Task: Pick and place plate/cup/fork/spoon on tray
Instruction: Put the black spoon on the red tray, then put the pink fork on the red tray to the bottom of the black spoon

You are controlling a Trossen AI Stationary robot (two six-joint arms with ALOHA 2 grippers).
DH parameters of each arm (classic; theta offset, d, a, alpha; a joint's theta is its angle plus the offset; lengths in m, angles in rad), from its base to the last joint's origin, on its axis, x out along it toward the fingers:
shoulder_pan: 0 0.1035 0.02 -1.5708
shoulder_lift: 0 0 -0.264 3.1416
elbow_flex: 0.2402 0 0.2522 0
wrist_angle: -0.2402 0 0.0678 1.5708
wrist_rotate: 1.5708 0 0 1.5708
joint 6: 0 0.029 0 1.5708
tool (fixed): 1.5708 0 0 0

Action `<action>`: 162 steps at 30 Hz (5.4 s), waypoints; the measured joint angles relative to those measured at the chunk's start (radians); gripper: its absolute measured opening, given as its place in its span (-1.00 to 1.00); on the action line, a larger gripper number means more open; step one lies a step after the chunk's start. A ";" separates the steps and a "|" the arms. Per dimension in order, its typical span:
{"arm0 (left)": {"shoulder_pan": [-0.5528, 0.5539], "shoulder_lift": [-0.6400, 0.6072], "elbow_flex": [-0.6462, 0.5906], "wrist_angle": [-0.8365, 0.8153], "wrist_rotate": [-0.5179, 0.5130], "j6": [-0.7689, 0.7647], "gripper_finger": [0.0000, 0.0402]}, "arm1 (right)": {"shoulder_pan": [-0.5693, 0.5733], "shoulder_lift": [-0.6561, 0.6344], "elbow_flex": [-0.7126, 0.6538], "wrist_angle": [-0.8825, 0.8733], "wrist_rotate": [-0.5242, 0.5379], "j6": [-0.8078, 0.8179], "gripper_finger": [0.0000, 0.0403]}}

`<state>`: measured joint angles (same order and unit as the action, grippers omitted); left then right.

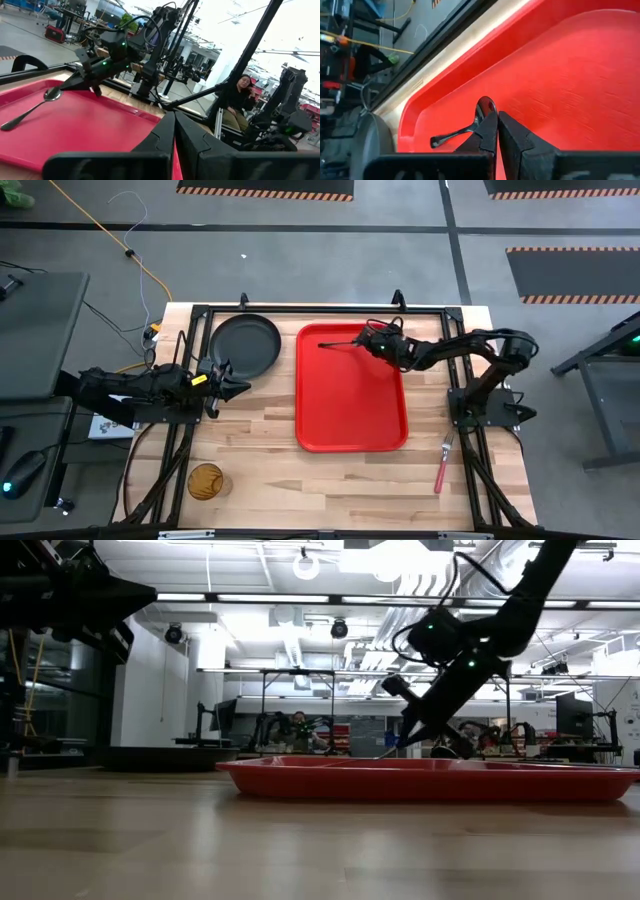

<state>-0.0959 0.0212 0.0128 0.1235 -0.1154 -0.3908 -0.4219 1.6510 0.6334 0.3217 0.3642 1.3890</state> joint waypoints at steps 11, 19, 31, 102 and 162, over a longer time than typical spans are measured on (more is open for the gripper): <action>0.000 0.000 0.000 0.000 0.000 0.000 -0.98 | -0.032 0.064 0.121 -0.136 -0.030 -0.086 -1.00; 0.000 0.000 0.000 0.000 0.000 0.000 -0.98 | -0.039 0.062 0.139 -0.235 -0.051 -0.065 -0.85; 0.000 0.000 0.000 0.000 0.000 0.000 -0.98 | -0.043 0.010 0.138 -0.288 -0.076 -0.132 -0.27; 0.000 0.000 0.000 0.000 0.000 0.000 -0.98 | 1.151 -0.055 0.137 -1.122 -0.627 0.250 -0.22; 0.000 0.000 0.000 0.000 0.000 0.000 -0.98 | 0.999 -0.304 0.256 -0.767 0.385 0.415 -0.92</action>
<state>-0.0959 0.0214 0.0124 0.1238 -0.1154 -0.3904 0.5775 1.3473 0.8894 -0.4455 0.7488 1.8036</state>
